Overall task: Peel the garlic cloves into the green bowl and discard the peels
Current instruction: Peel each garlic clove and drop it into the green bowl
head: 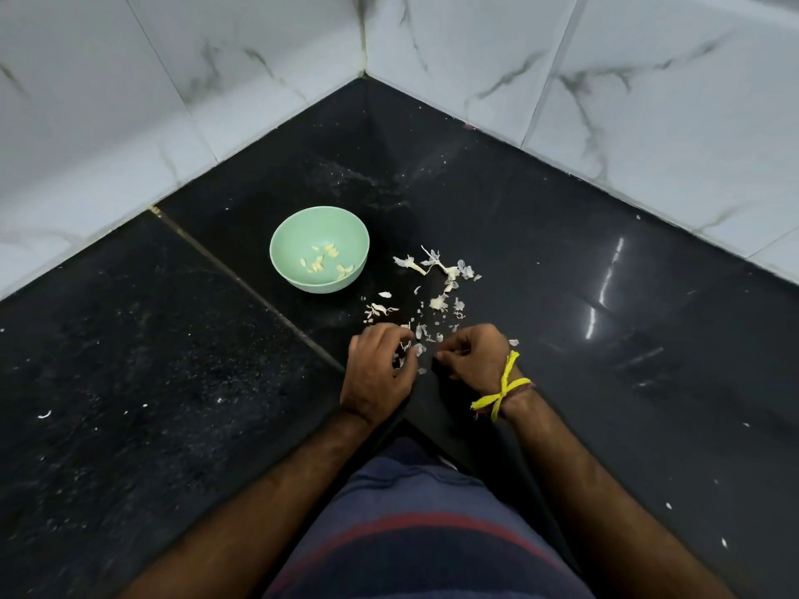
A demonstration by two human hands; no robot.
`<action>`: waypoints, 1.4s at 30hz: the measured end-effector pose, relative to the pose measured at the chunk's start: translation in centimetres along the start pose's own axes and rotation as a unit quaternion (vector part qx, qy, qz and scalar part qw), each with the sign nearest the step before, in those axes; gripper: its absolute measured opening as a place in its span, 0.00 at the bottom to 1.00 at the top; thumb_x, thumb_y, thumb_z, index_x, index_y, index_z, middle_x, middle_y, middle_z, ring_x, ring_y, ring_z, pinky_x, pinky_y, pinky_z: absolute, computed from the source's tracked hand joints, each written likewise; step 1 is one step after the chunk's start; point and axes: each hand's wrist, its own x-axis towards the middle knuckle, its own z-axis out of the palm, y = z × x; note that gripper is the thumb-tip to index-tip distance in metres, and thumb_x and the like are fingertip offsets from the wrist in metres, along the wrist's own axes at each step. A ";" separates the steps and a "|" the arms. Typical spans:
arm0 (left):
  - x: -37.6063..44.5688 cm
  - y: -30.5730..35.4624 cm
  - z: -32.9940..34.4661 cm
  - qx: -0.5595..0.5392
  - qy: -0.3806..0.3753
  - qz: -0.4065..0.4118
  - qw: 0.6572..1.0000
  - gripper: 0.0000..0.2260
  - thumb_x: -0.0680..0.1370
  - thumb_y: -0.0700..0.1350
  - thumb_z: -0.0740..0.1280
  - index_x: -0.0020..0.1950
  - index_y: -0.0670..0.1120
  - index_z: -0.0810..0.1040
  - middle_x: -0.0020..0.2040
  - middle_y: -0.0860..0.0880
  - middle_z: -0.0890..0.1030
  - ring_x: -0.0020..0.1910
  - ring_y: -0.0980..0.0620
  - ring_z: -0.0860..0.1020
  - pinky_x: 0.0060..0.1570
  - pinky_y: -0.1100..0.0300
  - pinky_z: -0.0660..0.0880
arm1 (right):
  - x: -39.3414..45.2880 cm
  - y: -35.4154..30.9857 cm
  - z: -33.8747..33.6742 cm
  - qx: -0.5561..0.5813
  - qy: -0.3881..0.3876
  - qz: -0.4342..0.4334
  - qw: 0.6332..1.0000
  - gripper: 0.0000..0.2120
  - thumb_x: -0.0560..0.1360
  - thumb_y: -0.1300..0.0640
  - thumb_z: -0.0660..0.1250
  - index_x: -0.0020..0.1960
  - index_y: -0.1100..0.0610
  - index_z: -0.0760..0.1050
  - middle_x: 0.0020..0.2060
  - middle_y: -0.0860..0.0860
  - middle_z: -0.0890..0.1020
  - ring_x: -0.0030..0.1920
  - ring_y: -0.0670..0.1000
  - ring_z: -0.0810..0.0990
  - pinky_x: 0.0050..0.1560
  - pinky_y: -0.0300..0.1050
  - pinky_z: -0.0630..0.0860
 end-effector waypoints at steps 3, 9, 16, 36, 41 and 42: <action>-0.6 0.2 0.3 0.017 -0.004 0.044 0.999 0.06 0.77 0.45 0.69 0.51 0.45 0.80 0.49 0.50 0.81 0.51 0.48 0.78 0.50 0.51 0.71 | -0.2 -0.7 0.4 -0.061 -0.016 -0.010 0.998 0.02 0.72 0.61 0.73 0.44 0.58 0.85 0.39 0.52 0.85 0.39 0.48 0.80 0.42 0.37 0.72; -0.2 -0.1 0.2 0.024 -0.012 0.034 0.999 0.04 0.76 0.43 0.71 0.50 0.45 0.80 0.49 0.50 0.80 0.50 0.46 0.77 0.49 0.52 0.69 | 0.4 -1.1 0.6 -0.103 -0.031 0.026 0.994 0.02 0.73 0.61 0.72 0.43 0.57 0.84 0.40 0.54 0.84 0.43 0.53 0.81 0.44 0.39 0.74; 0.0 0.0 0.1 0.028 -0.037 0.038 0.998 0.06 0.75 0.43 0.69 0.50 0.44 0.80 0.49 0.48 0.79 0.50 0.46 0.77 0.50 0.50 0.70 | 1.3 -1.8 -0.2 -0.112 -0.057 0.042 0.991 0.03 0.74 0.60 0.71 0.43 0.58 0.84 0.36 0.49 0.79 0.41 0.48 0.77 0.43 0.36 0.69; 0.0 -0.3 0.3 0.019 -0.044 0.014 0.999 0.07 0.77 0.42 0.66 0.53 0.43 0.80 0.51 0.47 0.81 0.52 0.47 0.76 0.52 0.53 0.67 | -0.1 -3.4 3.1 -0.266 -0.042 0.031 0.962 0.13 0.74 0.63 0.66 0.57 0.62 0.69 0.54 0.61 0.79 0.56 0.62 0.78 0.54 0.52 0.75; 0.1 -0.1 0.2 0.001 -0.042 0.006 0.999 0.09 0.78 0.45 0.62 0.51 0.44 0.80 0.49 0.48 0.81 0.51 0.48 0.75 0.51 0.52 0.67 | 0.1 -3.8 3.6 -0.297 -0.035 0.031 0.954 0.12 0.76 0.63 0.64 0.58 0.62 0.70 0.55 0.60 0.79 0.58 0.61 0.78 0.55 0.53 0.75; 0.1 -0.1 0.2 0.002 -0.048 0.006 0.999 0.09 0.78 0.45 0.62 0.51 0.44 0.80 0.49 0.48 0.81 0.51 0.48 0.75 0.50 0.52 0.67 | 0.2 -3.9 3.9 -0.309 -0.025 0.028 0.950 0.10 0.77 0.63 0.61 0.58 0.62 0.70 0.56 0.60 0.79 0.58 0.61 0.78 0.55 0.53 0.75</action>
